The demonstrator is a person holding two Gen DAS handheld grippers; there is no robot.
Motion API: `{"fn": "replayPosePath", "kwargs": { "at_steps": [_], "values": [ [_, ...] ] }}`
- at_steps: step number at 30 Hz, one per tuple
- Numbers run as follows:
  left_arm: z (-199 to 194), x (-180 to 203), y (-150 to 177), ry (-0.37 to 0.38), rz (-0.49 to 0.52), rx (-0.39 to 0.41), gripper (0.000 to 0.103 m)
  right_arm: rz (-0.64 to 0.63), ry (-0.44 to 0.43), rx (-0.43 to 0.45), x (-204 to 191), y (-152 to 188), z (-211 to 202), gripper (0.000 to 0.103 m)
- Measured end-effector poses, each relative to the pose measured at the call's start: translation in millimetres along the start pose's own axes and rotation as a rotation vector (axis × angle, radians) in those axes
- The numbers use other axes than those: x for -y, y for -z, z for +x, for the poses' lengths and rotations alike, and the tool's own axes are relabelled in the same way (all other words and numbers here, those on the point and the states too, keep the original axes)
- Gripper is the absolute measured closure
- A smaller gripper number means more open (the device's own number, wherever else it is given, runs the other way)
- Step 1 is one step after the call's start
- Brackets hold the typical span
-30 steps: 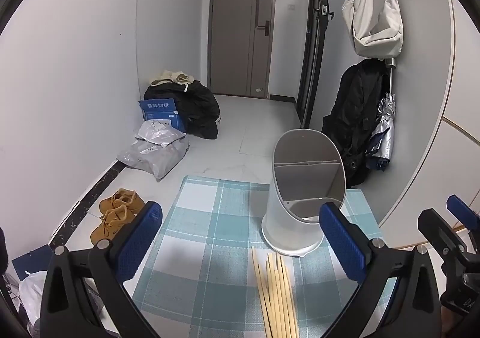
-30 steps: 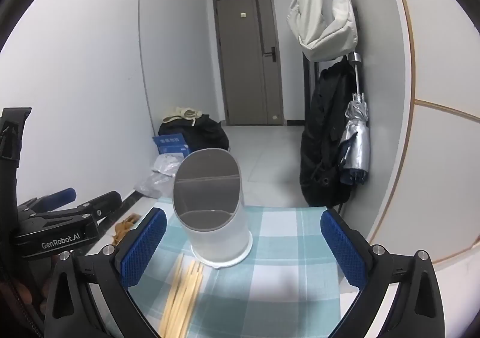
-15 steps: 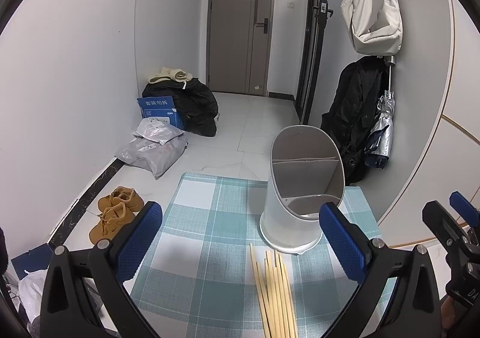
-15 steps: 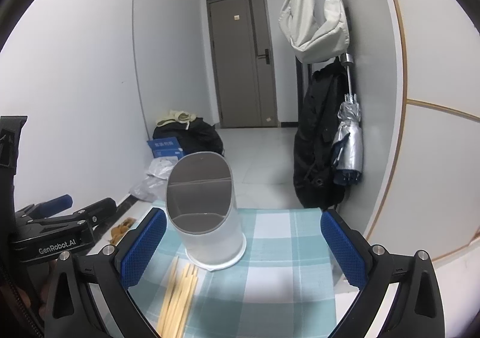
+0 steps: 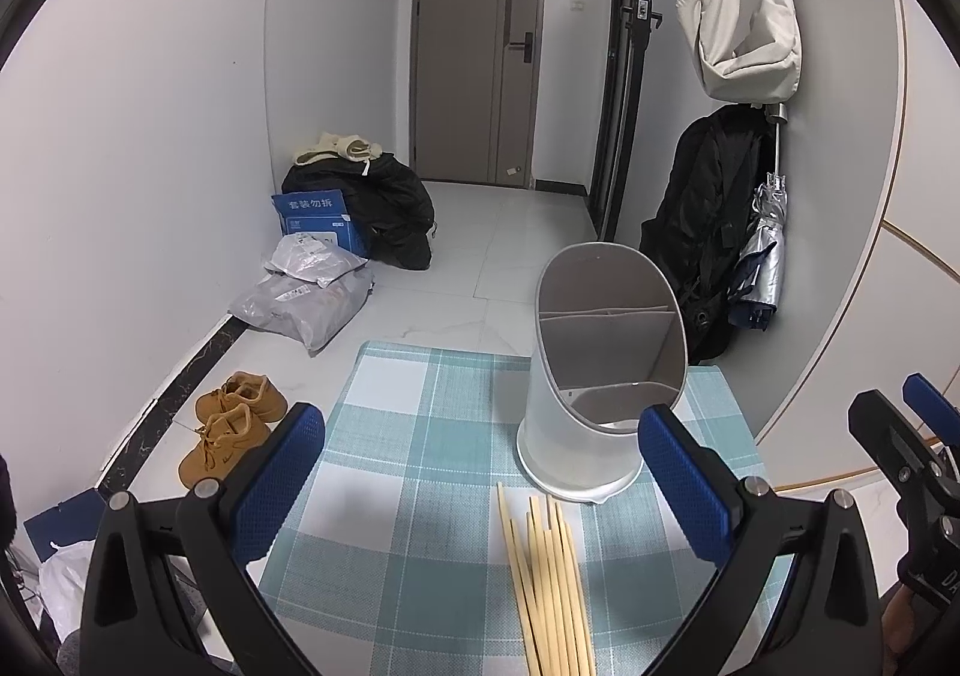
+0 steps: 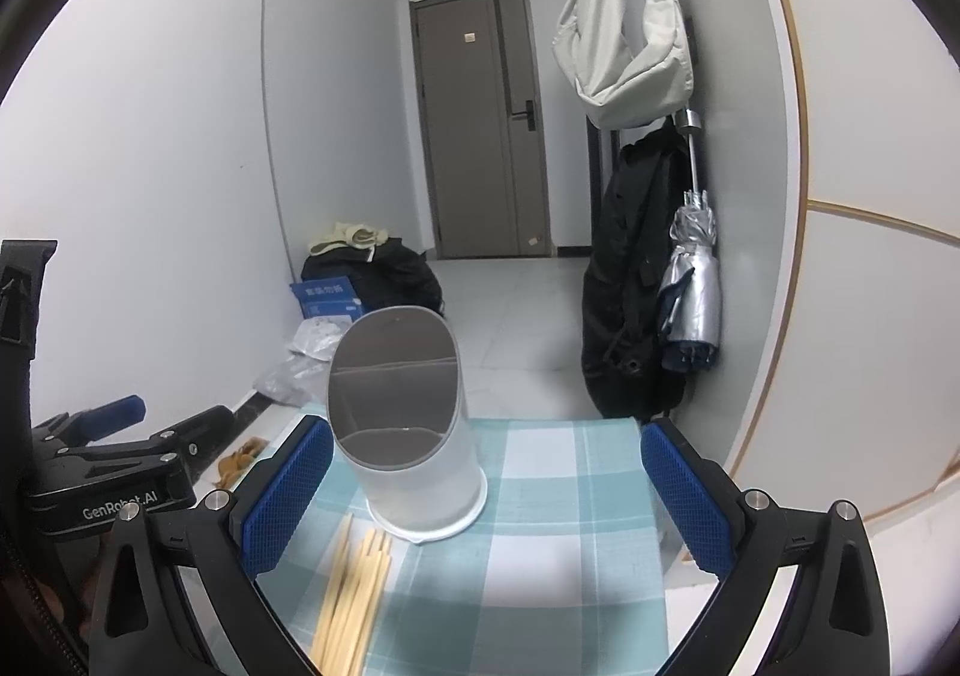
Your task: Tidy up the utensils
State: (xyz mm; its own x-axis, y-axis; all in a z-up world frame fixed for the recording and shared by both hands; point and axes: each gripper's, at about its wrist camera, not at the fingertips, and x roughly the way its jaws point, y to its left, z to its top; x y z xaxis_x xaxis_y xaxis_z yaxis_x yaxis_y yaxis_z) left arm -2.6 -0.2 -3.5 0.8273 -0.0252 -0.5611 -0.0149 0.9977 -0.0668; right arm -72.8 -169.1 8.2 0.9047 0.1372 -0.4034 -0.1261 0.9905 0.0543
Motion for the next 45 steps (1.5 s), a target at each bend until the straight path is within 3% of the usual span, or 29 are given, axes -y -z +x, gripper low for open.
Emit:
{"fn": "replayPosePath", "kwargs": {
  "at_steps": [37,45],
  "values": [
    [0.2,1.6,-2.3,0.004,-0.004,-0.008,0.001,-0.014,0.009,0.006,0.6,-1.7,-2.2,0.0],
    [3.3,-3.5,-1.9,0.031,-0.024,-0.029,0.001,-0.03,-0.024,-0.014,-4.6,0.3,3.1,0.0]
  ]
}}
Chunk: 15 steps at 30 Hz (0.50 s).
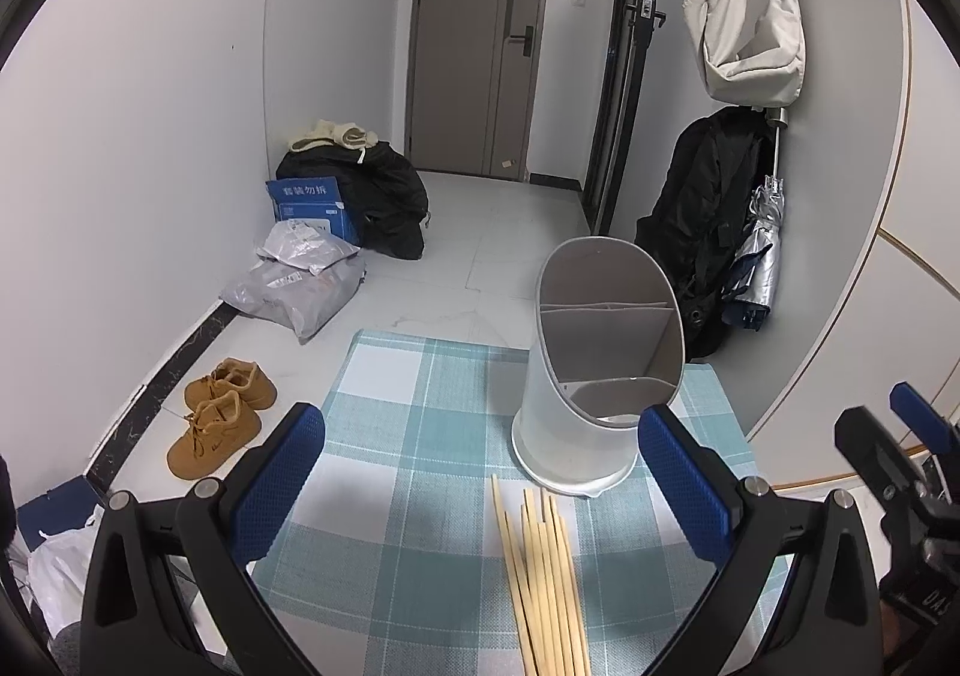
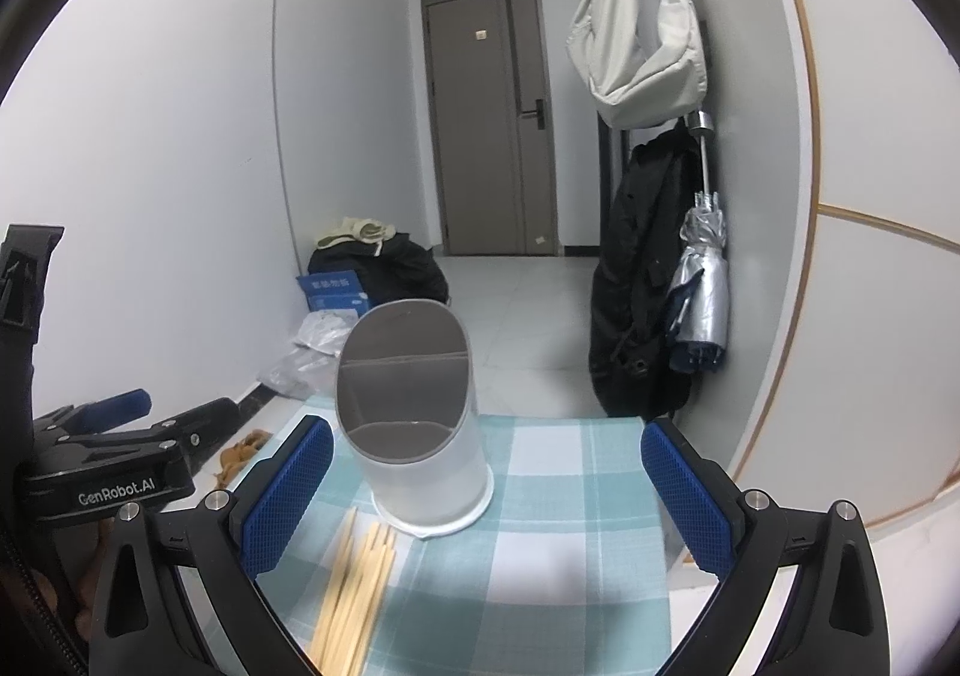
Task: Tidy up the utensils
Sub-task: 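Lower the right gripper onto the wooden chopsticks and grasp one chopstick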
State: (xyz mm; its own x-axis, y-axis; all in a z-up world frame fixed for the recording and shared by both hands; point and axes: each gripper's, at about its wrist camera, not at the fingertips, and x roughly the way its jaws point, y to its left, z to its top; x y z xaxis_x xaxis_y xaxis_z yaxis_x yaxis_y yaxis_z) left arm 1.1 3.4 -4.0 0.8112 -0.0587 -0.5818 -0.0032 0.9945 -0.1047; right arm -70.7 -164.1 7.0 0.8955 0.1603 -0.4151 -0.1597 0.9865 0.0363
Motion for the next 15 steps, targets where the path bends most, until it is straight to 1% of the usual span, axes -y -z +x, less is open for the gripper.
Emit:
{"fn": "replayPosePath", "kwargs": {
  "at_steps": [2,5,9,10,11,13,15],
  "values": [
    [3,-3,0,0.001,-0.004,-0.017,0.001,-0.005,-0.006,-0.017,-2,2,4,0.0],
    [10,-11,0,-0.021,-0.016,-0.051,0.001,-0.01,-0.042,-0.084,-5,7,20,0.0],
    [26,-32,3,-0.056,-0.056,-0.121,0.001,-0.03,-0.074,-0.243,-13,23,54,0.002],
    [29,-36,3,-0.062,-0.065,-0.14,0.001,-0.047,-0.083,-0.304,-17,29,66,0.006],
    [33,-41,4,-0.07,-0.072,-0.159,0.001,-0.057,-0.096,-0.343,-20,34,74,0.011],
    [40,-49,5,-0.08,-0.09,-0.193,0.001,-0.086,-0.114,-0.441,-27,50,94,0.016],
    [45,-56,6,-0.097,-0.099,-0.213,0.001,-0.105,-0.134,-0.512,-33,62,108,0.022]
  ]
}}
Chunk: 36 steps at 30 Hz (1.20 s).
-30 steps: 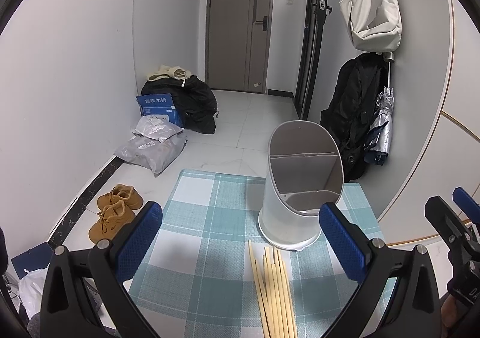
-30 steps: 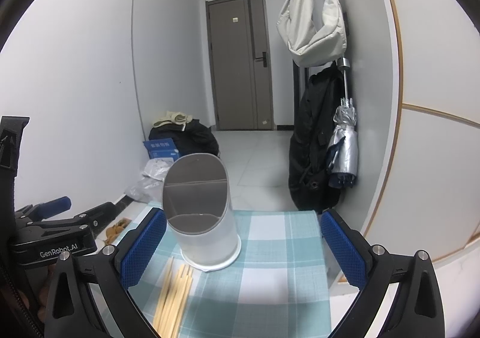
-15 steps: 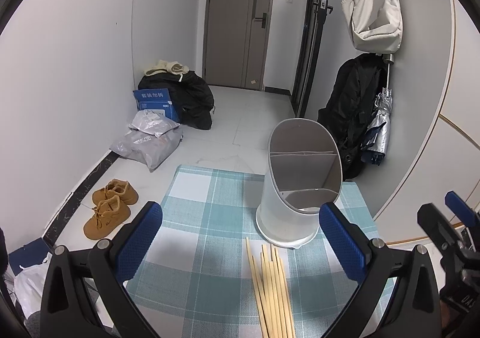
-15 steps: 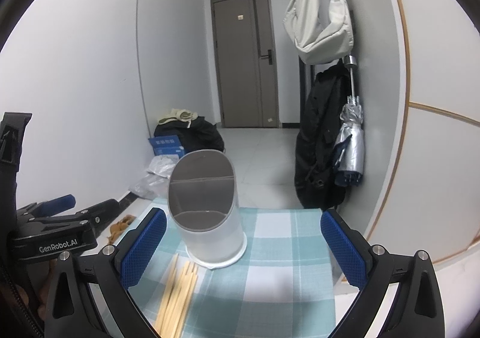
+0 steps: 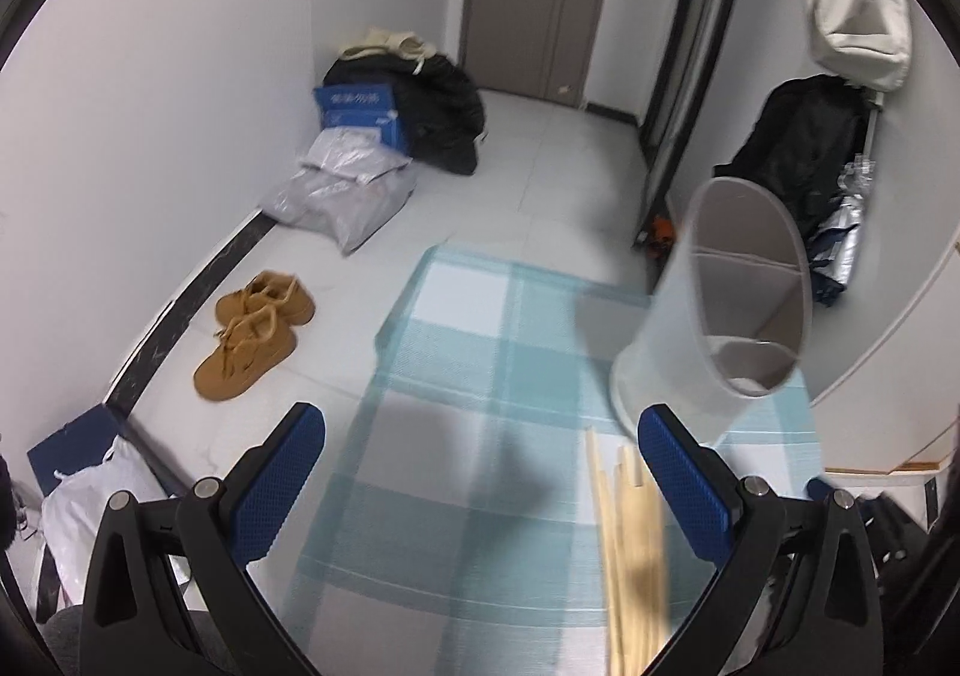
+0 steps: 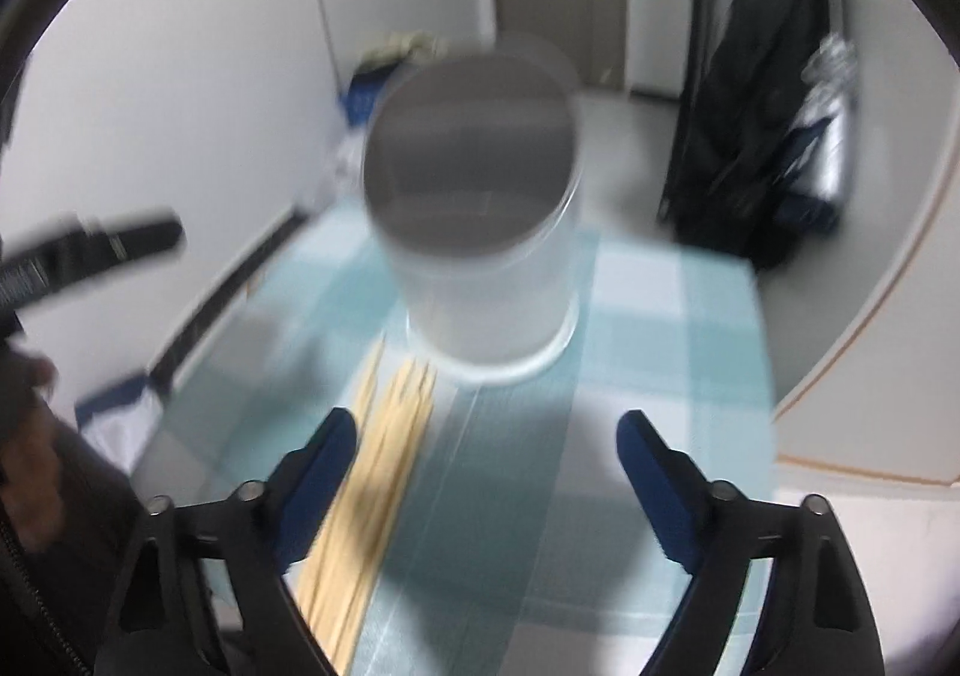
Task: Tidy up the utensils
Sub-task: 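Lower the right gripper onto the wooden chopsticks and grasp one chopstick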
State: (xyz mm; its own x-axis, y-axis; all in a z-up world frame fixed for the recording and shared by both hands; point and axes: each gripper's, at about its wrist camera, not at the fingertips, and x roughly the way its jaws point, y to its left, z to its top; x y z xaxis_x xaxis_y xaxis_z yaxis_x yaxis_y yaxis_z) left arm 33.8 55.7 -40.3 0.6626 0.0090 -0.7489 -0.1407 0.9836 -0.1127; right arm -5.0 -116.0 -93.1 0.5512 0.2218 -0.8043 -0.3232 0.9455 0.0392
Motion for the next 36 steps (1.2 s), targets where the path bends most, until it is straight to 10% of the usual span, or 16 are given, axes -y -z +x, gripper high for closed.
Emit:
{"fn": "replayPosePath", "kwargs": {
  "at_steps": [16,24,31,36],
  "values": [
    [11,-23,-6,-0.024,-0.049,-0.044,0.001,-0.081,0.066,-0.212,-19,10,66,0.059],
    [13,-30,-8,-0.008,-0.074,-0.052,0.001,-0.083,0.066,-0.224,-23,10,70,0.06],
    [14,-38,-8,-0.034,-0.083,-0.056,0.001,-0.109,0.046,-0.249,-36,-2,78,0.095],
    [14,-43,-7,-0.037,-0.099,-0.061,0.001,-0.127,0.022,-0.281,-26,6,71,0.097]
  ]
}}
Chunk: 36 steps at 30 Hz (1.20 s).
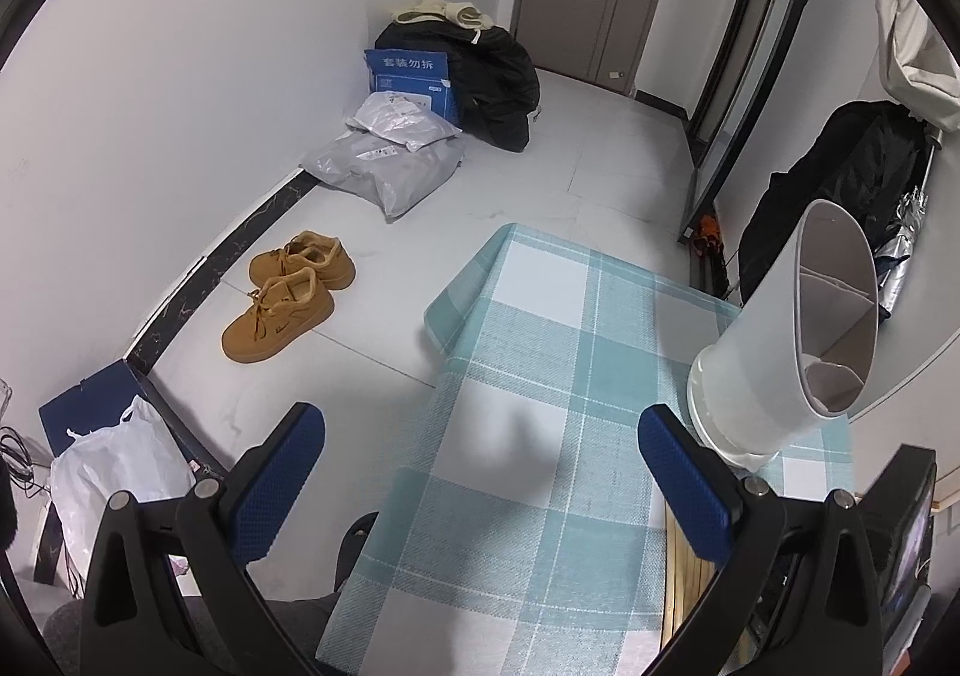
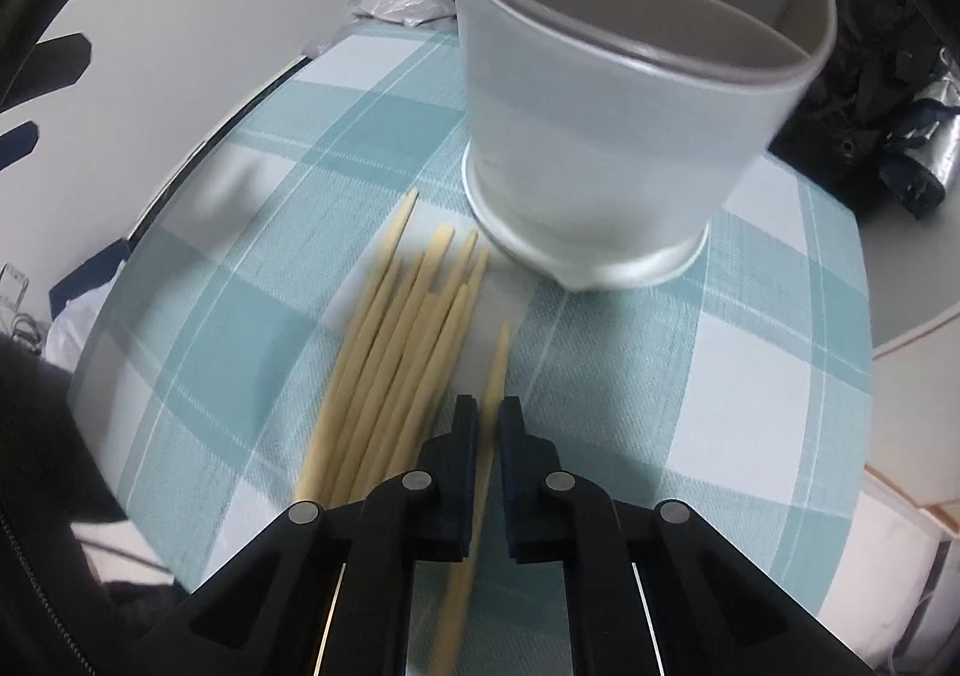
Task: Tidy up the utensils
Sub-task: 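Lower the right gripper onto the wooden chopsticks and grasp one chopstick, then lift the chopstick upright with the right gripper toward the white holder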
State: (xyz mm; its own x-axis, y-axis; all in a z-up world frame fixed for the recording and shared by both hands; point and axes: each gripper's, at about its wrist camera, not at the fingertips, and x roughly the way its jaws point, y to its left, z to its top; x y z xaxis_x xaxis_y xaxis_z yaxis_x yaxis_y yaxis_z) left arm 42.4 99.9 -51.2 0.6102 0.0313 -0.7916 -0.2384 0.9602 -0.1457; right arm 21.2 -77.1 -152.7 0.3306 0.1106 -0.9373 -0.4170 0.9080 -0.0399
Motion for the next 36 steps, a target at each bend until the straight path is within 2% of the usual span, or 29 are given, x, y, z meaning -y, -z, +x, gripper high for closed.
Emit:
{"fn": "replayPosePath", "kwargs": {
  "at_steps": [8,14,16,21,23,28,34,36],
  "values": [
    [9,1,8,-0.007,0.007,-0.041,0.001,-0.074,-0.003,0.018,-6,-2,-2,0.094],
    [23,10,21,0.062,0.034,-0.143,0.001,-0.086,-0.029,0.062,-9,-7,0,0.098],
    [31,20,27,0.079,0.07,-0.196,0.001,-0.052,-0.06,0.073,0,-7,1,0.098],
    [40,51,44,0.095,0.202,-0.269,0.002,0.14,-0.137,0.155,34,0,-26,0.098],
    [45,59,49,0.086,0.209,-0.296,0.002,0.242,-0.209,0.242,55,4,-49,0.098],
    [49,69,50,0.069,0.195,-0.323,0.002,0.363,-0.278,0.377,93,19,-77,0.098],
    [52,79,60,0.006,0.258,-0.33,0.002,0.467,-0.301,0.402,121,20,-68,0.098],
    [55,78,63,-0.026,0.265,-0.339,0.002,0.486,-0.304,0.423,126,30,-76,0.098]
  ]
}}
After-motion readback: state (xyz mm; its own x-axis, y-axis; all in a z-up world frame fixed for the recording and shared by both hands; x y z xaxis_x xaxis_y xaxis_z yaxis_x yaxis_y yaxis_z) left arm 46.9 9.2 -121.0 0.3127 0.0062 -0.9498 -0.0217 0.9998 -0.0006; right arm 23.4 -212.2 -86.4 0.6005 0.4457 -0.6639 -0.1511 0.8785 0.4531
